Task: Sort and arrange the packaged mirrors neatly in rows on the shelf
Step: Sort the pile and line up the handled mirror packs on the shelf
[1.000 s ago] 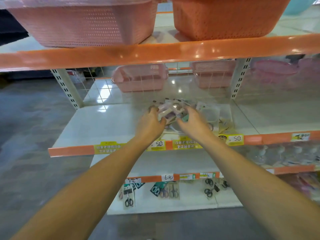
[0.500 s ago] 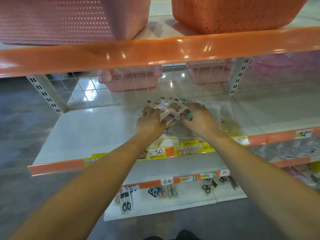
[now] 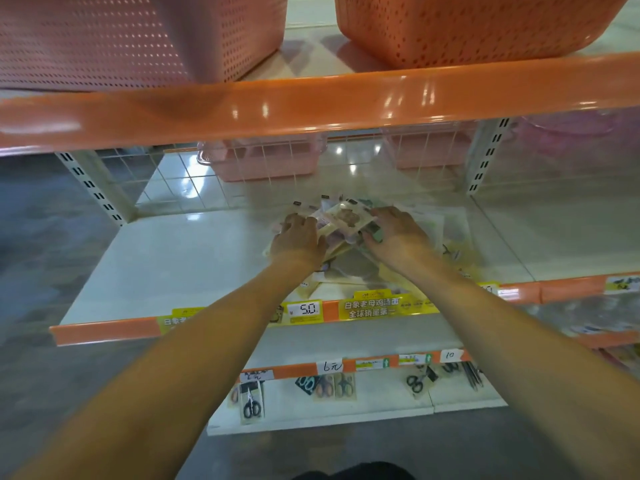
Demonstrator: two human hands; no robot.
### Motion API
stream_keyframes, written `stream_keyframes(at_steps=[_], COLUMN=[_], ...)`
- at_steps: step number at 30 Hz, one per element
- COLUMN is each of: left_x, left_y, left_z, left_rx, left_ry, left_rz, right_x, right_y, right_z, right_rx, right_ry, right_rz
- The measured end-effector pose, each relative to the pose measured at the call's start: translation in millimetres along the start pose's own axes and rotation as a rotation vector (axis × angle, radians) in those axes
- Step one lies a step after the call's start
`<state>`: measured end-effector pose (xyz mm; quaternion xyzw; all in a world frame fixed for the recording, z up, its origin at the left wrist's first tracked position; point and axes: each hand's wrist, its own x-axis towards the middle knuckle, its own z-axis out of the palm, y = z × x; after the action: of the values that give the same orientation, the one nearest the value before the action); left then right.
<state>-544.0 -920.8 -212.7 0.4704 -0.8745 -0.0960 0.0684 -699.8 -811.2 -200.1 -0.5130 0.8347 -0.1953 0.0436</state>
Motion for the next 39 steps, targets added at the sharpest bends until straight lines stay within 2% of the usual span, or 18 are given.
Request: stream_keyframes(at_steps=[29,34,39], left_x=[24.7,20.8,9.2], left_y=[10.5,18.6,23.6], left_z=[24.1,21.9,18.9], left_rx=[-0.016,-0.01,-0.108], left_ry=[0.029,-0.014,-0.061], left_rz=[0.064,0.038,-0.048], right_x=[6.2,7.5,9.9], right_y=[3.5,5.1,2.9], right_z=[-0.2,0.4,5.2], right_rx=[-0.007,0.015,0.046], right_ry=[-0.023,-0.042,-0.062], right_rz=[0.009,0.025,0.028])
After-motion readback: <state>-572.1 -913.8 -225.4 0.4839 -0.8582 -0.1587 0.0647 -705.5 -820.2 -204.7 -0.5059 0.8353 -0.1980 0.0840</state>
